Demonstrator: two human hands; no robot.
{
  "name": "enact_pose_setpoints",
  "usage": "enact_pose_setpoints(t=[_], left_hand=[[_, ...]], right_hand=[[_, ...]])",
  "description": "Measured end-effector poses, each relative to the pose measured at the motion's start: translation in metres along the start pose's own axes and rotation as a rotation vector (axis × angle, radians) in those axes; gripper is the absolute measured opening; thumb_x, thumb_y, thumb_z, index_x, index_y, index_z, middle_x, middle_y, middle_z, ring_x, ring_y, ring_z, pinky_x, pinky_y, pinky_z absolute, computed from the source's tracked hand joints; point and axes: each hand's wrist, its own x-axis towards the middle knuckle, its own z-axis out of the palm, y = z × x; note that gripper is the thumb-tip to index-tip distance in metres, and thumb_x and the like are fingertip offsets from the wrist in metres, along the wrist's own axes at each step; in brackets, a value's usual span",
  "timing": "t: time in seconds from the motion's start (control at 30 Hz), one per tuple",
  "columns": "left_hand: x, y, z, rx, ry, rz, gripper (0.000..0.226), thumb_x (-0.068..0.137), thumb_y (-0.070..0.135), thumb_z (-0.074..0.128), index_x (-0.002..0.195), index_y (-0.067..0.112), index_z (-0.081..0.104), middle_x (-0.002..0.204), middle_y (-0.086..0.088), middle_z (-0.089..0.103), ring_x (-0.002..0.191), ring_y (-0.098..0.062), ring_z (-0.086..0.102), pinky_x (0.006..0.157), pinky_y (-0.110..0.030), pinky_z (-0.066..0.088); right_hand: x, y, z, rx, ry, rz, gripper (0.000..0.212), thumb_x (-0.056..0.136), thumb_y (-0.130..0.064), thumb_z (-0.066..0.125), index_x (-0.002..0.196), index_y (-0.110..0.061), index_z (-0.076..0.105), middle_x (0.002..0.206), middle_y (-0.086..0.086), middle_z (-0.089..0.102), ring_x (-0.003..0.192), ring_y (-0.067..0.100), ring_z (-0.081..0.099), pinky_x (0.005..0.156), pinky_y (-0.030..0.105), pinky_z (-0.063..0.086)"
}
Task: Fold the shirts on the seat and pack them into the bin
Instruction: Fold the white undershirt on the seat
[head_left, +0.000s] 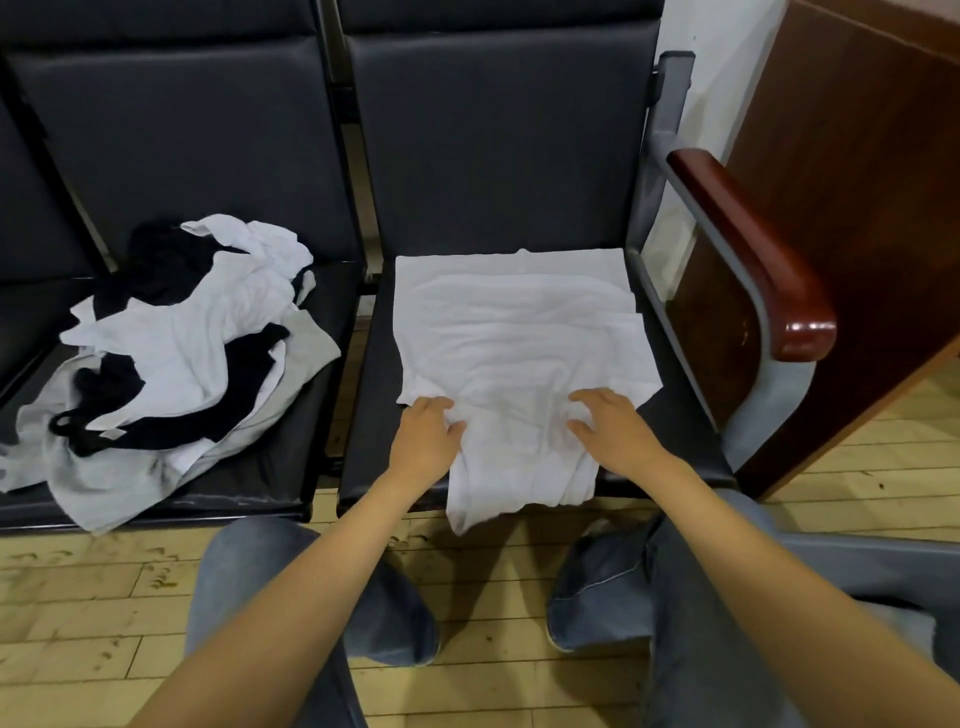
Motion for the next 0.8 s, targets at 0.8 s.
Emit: enact_pose_setpoints(t=[0.8], left_hand=[[0.05,-0.034,0.009,0.459,-0.279,-0.083,0.061,0.1,0.052,0.02,0.152,0.028,-0.001,0.159,-0.004,-0.014,0.146,-0.027,-0.014,0.116,-0.049,-0.001]], right_hand=[[0.043,0.033,-0.013,-0.358,-0.178,0.115,0.056,0.098,-0.044,0.038,0.148,-0.022,0.024,0.15,0.005,0.024,0.132,0.033,0.032,0.105,0.045,0.036]])
